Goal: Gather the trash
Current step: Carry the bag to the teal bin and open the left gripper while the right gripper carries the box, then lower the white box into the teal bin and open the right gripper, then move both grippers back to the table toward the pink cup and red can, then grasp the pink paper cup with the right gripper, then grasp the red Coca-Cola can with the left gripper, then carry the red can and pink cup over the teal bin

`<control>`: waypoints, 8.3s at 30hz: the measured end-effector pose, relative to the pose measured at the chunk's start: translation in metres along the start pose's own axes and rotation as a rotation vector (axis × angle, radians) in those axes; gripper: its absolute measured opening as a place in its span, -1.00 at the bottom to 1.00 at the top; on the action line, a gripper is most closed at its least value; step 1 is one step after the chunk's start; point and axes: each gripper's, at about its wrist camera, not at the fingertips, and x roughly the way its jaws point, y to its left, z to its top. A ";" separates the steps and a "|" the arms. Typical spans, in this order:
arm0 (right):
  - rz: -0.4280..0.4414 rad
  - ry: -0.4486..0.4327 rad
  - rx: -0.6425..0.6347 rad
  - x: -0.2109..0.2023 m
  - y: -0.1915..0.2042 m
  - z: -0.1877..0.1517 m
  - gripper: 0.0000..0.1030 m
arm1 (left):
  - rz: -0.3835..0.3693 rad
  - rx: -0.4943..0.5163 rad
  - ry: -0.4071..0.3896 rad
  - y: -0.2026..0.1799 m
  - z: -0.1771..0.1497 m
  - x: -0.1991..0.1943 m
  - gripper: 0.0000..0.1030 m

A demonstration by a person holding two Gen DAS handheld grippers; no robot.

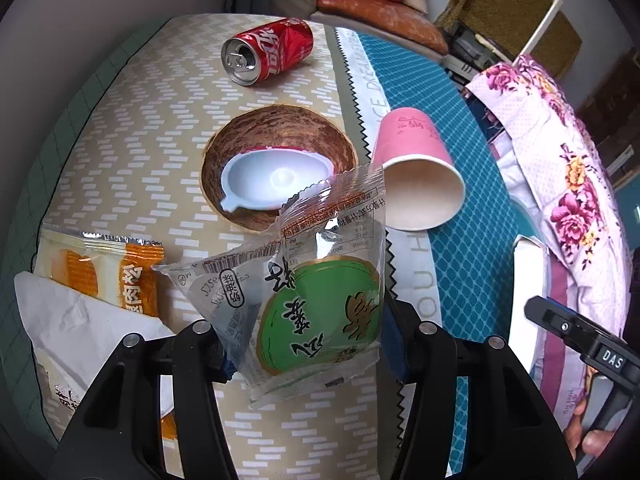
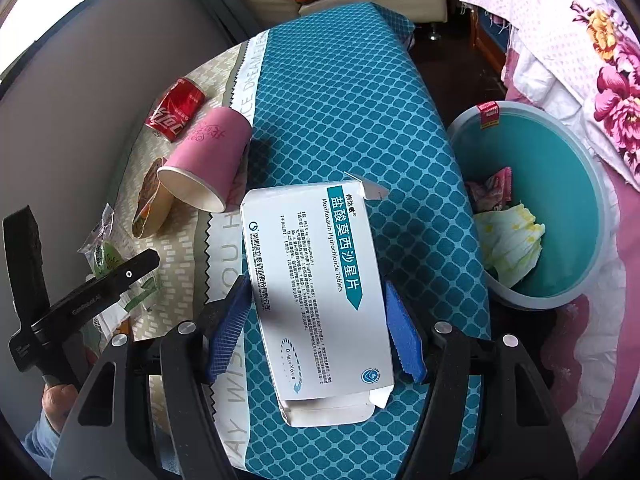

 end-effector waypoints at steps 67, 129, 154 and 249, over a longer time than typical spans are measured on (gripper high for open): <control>-0.172 -0.293 0.322 -0.107 -0.219 0.053 0.23 | -0.212 0.588 0.169 -0.329 0.029 0.109 0.11; -0.163 -0.127 0.147 -0.069 -0.077 0.077 0.52 | -0.224 0.362 0.074 -0.160 0.043 0.022 0.76; -0.188 -0.002 -0.147 -0.007 0.100 0.091 0.62 | -0.185 0.019 -0.064 0.034 0.066 -0.029 0.79; -0.038 -0.019 -0.072 0.031 0.059 0.140 0.18 | -0.015 0.285 0.003 0.002 0.166 0.032 -0.02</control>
